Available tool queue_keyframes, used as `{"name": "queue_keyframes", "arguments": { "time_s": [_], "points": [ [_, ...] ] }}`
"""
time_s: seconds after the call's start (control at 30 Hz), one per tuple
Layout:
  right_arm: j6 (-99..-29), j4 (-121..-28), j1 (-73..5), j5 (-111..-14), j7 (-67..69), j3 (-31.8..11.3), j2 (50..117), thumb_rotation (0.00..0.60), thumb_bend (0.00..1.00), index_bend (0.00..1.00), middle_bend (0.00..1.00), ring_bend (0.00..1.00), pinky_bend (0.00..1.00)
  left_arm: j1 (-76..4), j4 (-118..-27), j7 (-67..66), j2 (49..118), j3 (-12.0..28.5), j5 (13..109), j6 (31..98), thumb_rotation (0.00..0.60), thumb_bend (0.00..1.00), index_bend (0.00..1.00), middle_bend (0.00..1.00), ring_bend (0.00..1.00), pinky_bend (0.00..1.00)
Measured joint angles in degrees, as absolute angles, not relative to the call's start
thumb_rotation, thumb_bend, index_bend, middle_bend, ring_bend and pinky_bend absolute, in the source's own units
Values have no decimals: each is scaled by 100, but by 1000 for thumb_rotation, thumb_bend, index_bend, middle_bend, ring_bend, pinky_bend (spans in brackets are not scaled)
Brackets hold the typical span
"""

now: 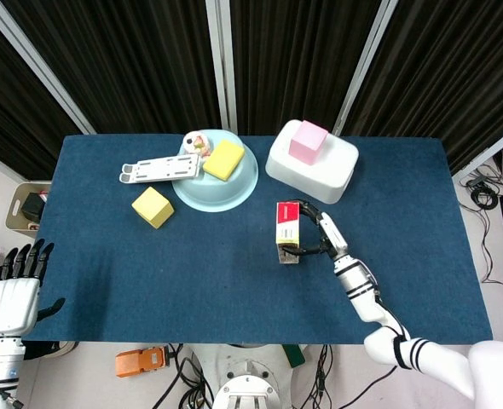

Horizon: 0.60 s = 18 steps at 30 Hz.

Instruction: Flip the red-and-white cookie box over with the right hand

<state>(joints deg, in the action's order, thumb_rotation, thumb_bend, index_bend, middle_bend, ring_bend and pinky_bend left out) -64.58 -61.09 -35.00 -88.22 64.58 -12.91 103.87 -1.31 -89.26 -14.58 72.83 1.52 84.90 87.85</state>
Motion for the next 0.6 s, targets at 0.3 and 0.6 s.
{"name": "queue_keyframes", "arguments": {
  "time_s": [0.3, 0.6],
  "points": [
    [-6980, -4753, -3594, -9140, 7297, -880, 11184, 600, 214, 316, 368, 166, 192, -114, -8857, -1382, 7293, 145, 8467, 8783, 600, 126, 0, 0, 0, 0],
    [-7038, -4644, -3534, -9254, 7186, -523, 11009, 599, 214, 0, 72, 0, 3, -131, -8787, -1322, 7340, 148, 8495, 8781, 600, 125, 0, 0, 0, 0]
  ]
}}
